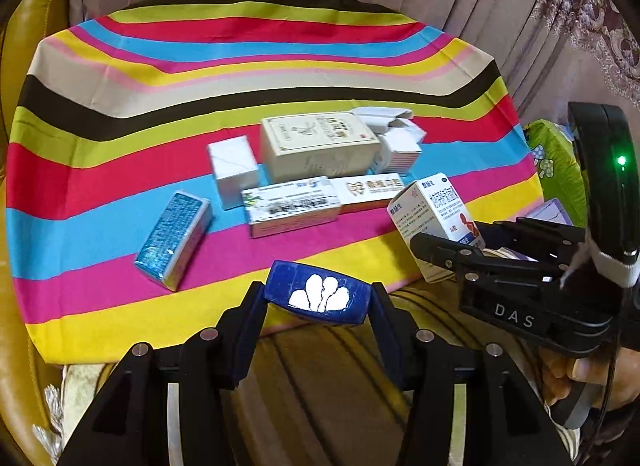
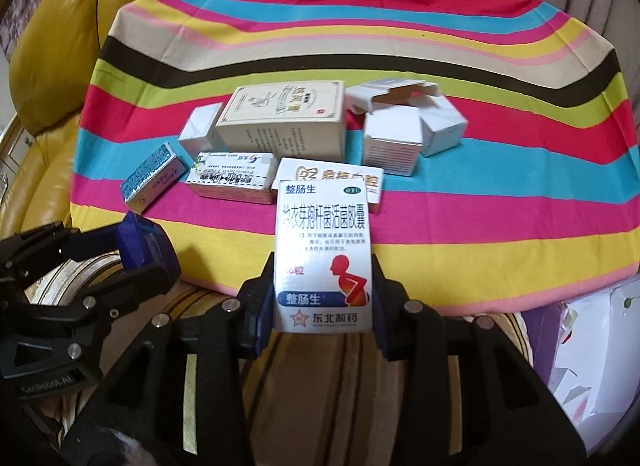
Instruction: Organize rigid objects
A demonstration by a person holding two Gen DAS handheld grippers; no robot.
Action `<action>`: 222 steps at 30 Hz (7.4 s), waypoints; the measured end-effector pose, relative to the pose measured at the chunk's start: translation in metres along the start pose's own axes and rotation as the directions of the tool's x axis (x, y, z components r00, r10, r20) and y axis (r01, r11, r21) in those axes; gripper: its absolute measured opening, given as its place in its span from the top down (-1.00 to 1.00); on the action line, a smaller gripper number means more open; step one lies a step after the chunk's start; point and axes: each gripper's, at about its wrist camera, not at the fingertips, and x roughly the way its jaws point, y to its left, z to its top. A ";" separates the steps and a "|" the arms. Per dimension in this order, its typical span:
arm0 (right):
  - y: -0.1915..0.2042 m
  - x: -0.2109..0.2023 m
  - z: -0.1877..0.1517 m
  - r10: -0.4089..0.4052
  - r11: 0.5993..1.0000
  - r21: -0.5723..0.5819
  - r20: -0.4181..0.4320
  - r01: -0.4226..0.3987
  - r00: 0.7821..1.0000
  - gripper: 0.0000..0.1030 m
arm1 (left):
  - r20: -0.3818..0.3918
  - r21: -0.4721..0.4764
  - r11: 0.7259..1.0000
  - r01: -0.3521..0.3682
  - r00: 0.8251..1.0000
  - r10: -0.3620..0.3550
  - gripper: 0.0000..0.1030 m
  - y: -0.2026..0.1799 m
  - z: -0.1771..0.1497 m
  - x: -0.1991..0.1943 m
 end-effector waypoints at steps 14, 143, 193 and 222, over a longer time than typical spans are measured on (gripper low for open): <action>-0.078 -0.041 -0.034 -0.004 0.983 0.181 0.043 -0.004 0.999 0.14 | -0.013 0.024 0.998 0.065 0.998 -0.064 -0.02 -0.063 0.006 0.008; 0.003 0.026 0.038 -0.107 0.994 -0.006 0.010 0.107 0.994 -0.77 | -0.027 -0.188 0.972 -0.139 0.990 0.136 -0.08 0.086 0.029 0.040; 0.089 0.078 0.056 -0.139 0.989 -0.053 -0.046 0.136 0.989 -0.53 | 0.100 -0.442 0.896 -0.051 0.989 0.106 0.26 0.129 0.005 0.020; -0.015 -0.022 0.027 -0.183 0.977 0.130 0.125 0.167 0.975 -0.52 | 0.244 -0.100 0.994 0.053 0.969 -0.027 0.26 -0.024 0.045 -0.017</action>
